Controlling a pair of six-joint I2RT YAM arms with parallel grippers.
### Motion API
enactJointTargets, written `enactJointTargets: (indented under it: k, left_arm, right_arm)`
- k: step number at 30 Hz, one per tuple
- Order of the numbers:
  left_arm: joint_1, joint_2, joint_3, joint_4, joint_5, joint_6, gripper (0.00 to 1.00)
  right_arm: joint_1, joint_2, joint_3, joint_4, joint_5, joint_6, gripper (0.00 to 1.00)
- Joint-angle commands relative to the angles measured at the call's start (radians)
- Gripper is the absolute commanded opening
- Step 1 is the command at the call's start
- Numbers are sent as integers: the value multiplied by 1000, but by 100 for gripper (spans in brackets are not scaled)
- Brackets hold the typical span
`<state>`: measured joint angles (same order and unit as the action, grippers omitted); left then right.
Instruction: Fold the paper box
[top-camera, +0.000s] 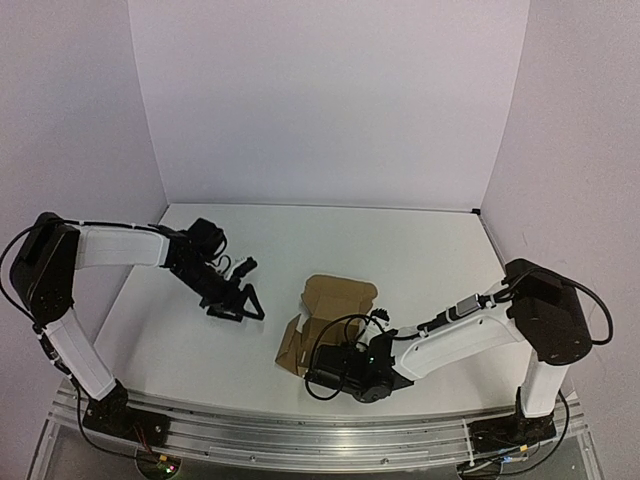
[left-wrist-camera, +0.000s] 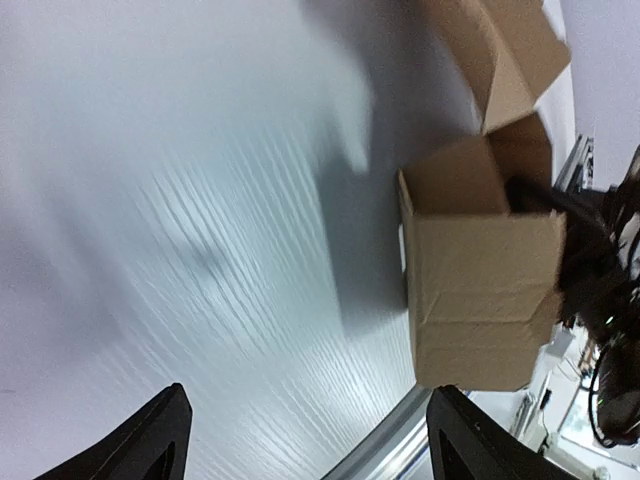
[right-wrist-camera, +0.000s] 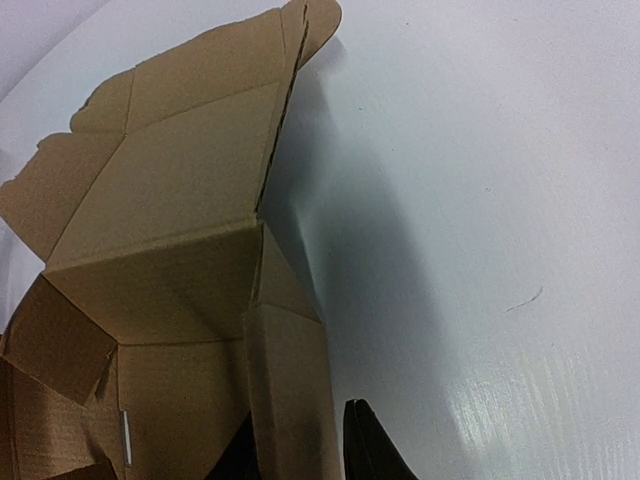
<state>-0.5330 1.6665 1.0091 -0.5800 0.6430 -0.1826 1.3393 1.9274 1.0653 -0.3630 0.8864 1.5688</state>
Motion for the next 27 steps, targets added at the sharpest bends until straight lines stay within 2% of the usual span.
enactJointTargets:
  k: [1,3,10,15,23,27]
  left_arm:
    - [-100,5,-38,147,97,9,83]
    - [-138,19,-40,188,98,16,83]
    - [-164,39,-71,311,172,-44,83]
    - [-209,57,-101,380,147,-87,83]
    - [-213,74,-88,423,113,-68,79]
    - [-237,92,-64,430,89,-83,82]
  right_arm:
    - [-5,-27,14,-13,11,28,25]
    - [-6,-19,26,-13,7,13,25]
    - [-5,-16,30,-11,6,11,25]
    - [-6,-17,30,-11,13,11,25]
    - [-6,-21,14,-11,17,28,25]
    - [-6,-18,22,-11,13,16,25]
